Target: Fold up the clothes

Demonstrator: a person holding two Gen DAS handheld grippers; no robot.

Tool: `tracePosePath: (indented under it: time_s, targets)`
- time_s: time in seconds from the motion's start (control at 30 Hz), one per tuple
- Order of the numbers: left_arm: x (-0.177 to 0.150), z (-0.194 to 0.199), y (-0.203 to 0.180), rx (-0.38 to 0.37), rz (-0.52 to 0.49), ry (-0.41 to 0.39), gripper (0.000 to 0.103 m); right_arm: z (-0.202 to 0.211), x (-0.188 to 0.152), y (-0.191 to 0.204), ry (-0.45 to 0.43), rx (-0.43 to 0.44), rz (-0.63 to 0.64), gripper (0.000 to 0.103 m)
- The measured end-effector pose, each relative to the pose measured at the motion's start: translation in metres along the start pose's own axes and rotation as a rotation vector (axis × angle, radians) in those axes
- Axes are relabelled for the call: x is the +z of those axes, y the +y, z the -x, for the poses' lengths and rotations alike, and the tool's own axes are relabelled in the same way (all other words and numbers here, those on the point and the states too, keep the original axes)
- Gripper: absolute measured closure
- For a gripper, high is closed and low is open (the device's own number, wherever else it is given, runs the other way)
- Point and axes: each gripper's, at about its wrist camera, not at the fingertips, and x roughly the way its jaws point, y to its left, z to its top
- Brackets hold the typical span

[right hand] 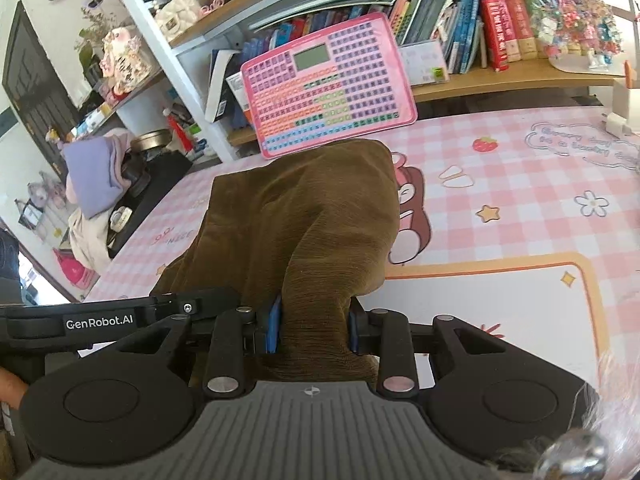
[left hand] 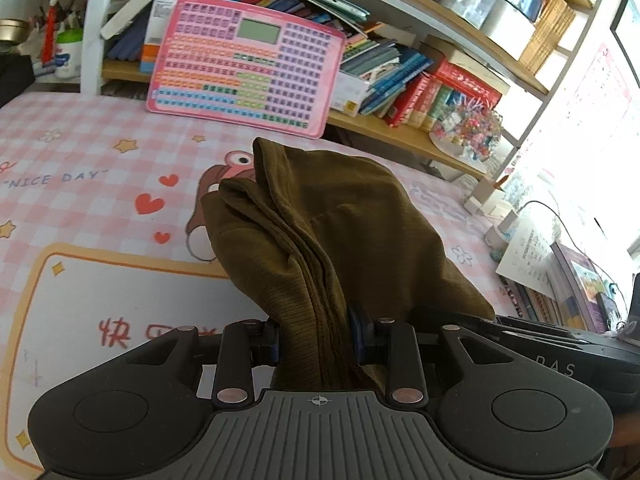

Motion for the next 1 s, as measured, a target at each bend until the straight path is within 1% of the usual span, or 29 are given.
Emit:
tracePosePath:
  time_s: [0.2,0.43,0.67,1.0]
  targets:
    - [0.003,-0.007,-0.012,-0.018,-0.031,-0.004,0.074,0.008,0.003,-0.011,-0.025,-0.018,-0.015,0.074]
    - [0.004,-0.008,-0.001,-0.023,-0.017,0.009,0.074,0.002,0.002,-0.008,-0.018,-0.025,-0.020,0.074]
    - [0.011,-0.007,0.028,-0.035,-0.008,0.029,0.074,-0.017,0.004,0.011,-0.003,-0.036,-0.030,0.074]
    - [0.026,0.000,0.086,-0.062,0.015,0.057,0.074,-0.055,0.009,0.059,0.022,-0.067,-0.012,0.074]
